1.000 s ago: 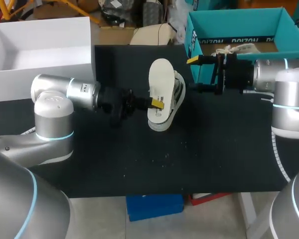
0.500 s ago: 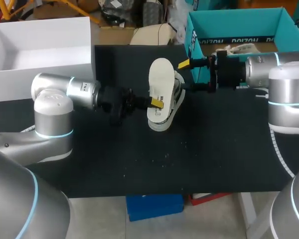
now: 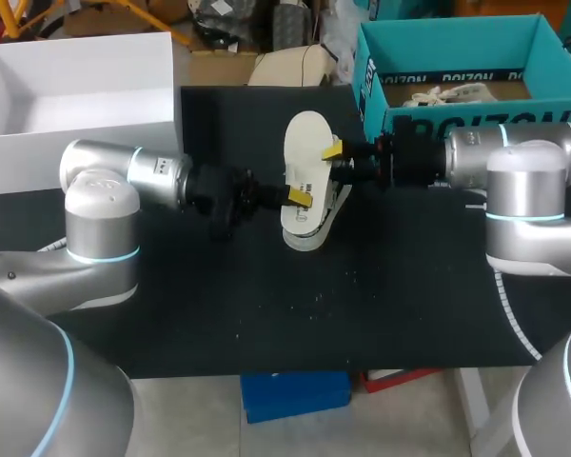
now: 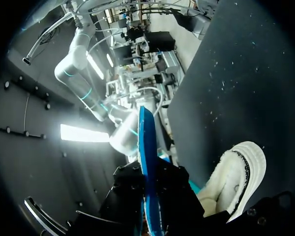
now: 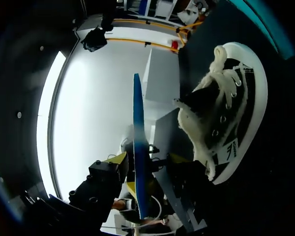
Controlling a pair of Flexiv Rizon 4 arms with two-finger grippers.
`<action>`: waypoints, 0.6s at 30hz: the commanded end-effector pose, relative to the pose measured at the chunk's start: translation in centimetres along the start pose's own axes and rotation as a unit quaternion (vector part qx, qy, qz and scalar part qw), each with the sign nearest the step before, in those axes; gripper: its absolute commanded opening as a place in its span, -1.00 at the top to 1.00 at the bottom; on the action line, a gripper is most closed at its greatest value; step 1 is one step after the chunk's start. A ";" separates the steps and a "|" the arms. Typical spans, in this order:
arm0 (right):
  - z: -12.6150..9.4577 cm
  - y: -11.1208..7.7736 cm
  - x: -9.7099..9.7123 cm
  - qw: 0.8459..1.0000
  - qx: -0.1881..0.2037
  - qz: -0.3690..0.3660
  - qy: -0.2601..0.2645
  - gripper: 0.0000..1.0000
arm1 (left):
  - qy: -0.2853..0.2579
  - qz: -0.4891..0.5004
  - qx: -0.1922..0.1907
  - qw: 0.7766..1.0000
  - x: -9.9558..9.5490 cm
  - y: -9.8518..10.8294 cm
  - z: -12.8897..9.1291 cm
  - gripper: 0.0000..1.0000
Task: Take the shoe out of the shoebox, open the shoe tongue, remove and reinsert the insole, then place the shoe into the shoebox
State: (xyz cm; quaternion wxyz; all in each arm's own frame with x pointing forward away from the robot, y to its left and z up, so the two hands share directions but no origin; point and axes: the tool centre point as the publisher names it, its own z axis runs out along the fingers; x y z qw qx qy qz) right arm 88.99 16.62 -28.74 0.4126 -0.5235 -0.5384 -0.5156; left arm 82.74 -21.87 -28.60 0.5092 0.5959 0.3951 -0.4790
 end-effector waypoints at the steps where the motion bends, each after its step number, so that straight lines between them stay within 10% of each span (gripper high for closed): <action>1: 1.1 0.2 0.2 1.000 0.000 -0.011 -0.005 0.07 | 0.001 0.002 -0.002 1.000 0.0 -0.1 0.1 1.00; 18: 1.5 0.6 0.6 0.999 0.012 -0.035 -0.026 0.34 | 0.001 0.002 -0.002 1.000 0.0 -0.1 0.1 1.00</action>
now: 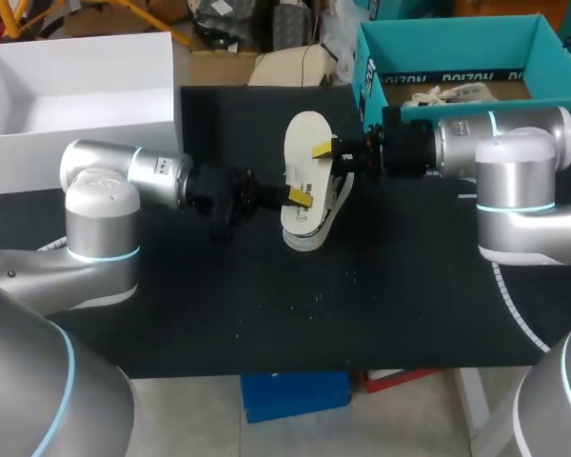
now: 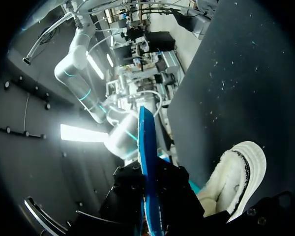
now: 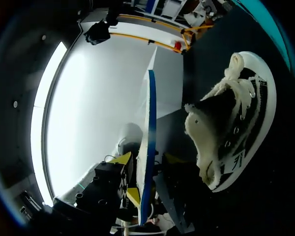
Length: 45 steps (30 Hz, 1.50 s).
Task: Take the shoe out of the shoebox, open the shoe tongue, remove and reinsert the insole, then place the shoe into the shoebox
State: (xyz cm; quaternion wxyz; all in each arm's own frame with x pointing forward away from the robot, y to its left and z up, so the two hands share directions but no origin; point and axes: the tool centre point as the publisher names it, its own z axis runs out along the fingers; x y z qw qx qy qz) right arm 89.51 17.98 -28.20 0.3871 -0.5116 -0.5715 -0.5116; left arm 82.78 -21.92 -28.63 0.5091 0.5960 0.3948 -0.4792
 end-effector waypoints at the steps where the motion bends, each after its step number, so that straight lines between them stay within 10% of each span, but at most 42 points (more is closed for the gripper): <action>1: 0.2 0.2 0.0 1.000 0.001 0.000 -0.003 0.38 | 0.001 0.001 -0.002 1.000 0.0 -0.1 0.1 1.00; 5: 0.2 0.3 0.0 1.000 0.000 -0.002 -0.004 1.00 | 0.001 0.001 -0.002 1.000 0.0 -0.1 0.1 1.00; 12: 0.2 0.4 0.0 1.000 0.004 0.000 -0.008 1.00 | 0.001 0.001 -0.002 1.000 0.0 -0.1 0.1 1.00; 13: 0.2 0.4 0.0 1.000 0.004 0.000 -0.008 1.00 | 0.001 0.001 -0.002 1.000 0.0 -0.1 0.1 -1.00; 25: 0.2 0.4 0.0 1.000 0.004 0.000 -0.008 1.00 | 0.353 -0.053 0.004 0.934 -5.9 -2.4 -4.5 -1.00; 31: 0.2 0.4 0.0 1.000 0.004 0.000 -0.008 1.00 | 0.549 -0.072 0.023 0.832 -7.0 -2.5 -3.8 -1.00; 39: 0.2 0.4 0.0 1.000 0.004 0.000 -0.008 1.00 | 0.663 -0.049 0.019 0.746 -8.2 -2.0 -3.2 -1.00; 45: 0.2 0.4 0.0 1.000 0.004 0.000 -0.008 1.00 | 0.662 -0.041 0.020 0.748 -8.4 -1.7 -3.0 -1.00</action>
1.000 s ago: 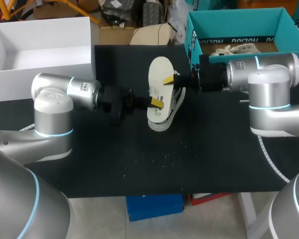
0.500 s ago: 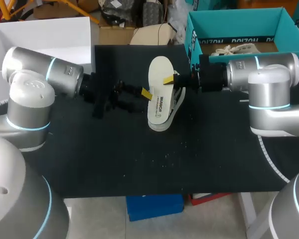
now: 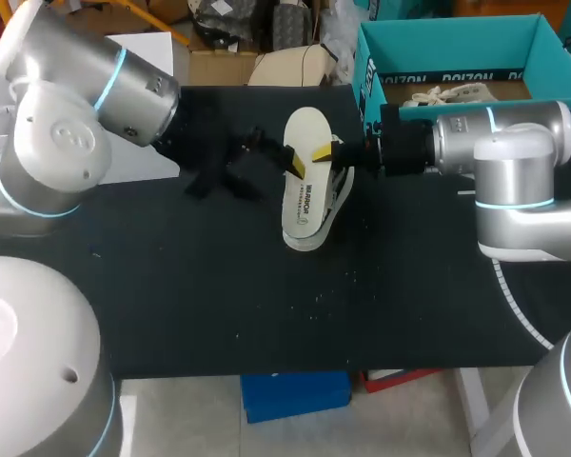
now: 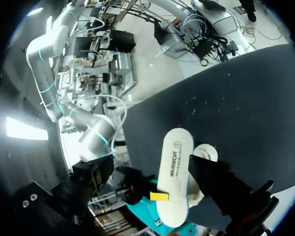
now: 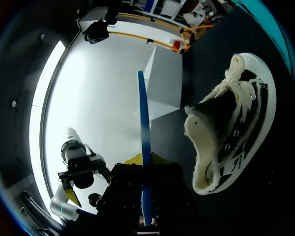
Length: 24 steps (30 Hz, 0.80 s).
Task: Take the shoe out of the shoebox, open the shoe tongue, remove and reinsert the insole, then place the shoe into the shoebox
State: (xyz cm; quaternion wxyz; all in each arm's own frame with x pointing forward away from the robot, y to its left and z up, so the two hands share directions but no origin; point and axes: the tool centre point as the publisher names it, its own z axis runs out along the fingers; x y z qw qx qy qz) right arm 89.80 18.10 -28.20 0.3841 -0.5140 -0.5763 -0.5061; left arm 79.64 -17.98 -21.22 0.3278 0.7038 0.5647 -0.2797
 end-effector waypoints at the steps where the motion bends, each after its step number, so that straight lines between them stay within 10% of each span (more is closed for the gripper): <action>1: 0.1 0.1 0.0 1.000 0.001 0.001 -0.001 1.00 | 0.372 0.001 0.002 0.928 -0.6 0.3 0.2 -1.00; 24: 0.1 0.1 0.0 1.000 0.001 0.001 -0.001 1.00 | 0.336 0.015 0.007 0.942 -0.8 1.5 2.3 -1.00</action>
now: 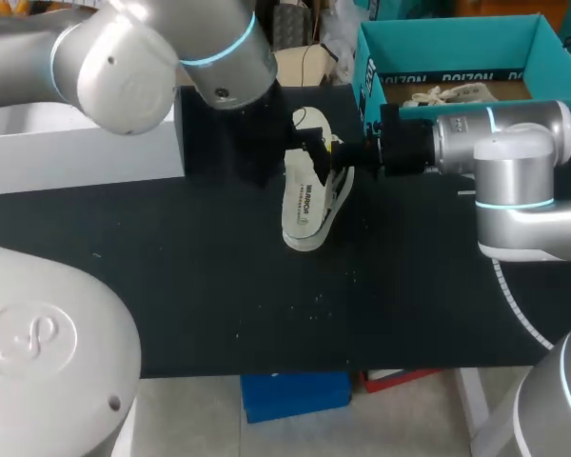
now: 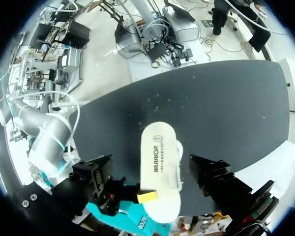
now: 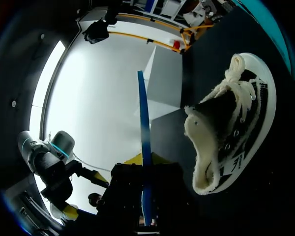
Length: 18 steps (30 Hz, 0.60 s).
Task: Take the shoe out of the shoebox, open the shoe tongue, remove and reinsert the insole, then place the shoe into the shoebox
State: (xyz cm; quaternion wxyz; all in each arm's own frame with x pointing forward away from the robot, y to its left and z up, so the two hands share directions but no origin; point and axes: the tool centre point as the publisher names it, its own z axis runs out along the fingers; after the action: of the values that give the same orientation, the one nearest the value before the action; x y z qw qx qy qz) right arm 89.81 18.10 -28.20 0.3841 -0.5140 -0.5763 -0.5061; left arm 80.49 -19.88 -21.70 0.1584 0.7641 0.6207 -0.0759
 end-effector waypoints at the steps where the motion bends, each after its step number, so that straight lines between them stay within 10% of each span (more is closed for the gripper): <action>1: 0.1 0.1 0.0 1.000 0.001 0.001 -0.001 1.00 | 0.062 0.000 -0.001 0.998 -0.4 0.6 0.4 -1.00; 18: 0.1 0.1 0.0 1.000 0.001 0.001 -0.001 1.00 | 0.033 0.012 -0.010 0.999 -1.0 3.9 1.1 -1.00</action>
State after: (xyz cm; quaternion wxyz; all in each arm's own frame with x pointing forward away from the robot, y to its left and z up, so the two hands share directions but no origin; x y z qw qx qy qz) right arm 89.80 18.10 -28.20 0.3841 -0.5140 -0.5764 -0.5061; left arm 83.27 -21.74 -21.66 0.1497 0.7699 0.6192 -0.0388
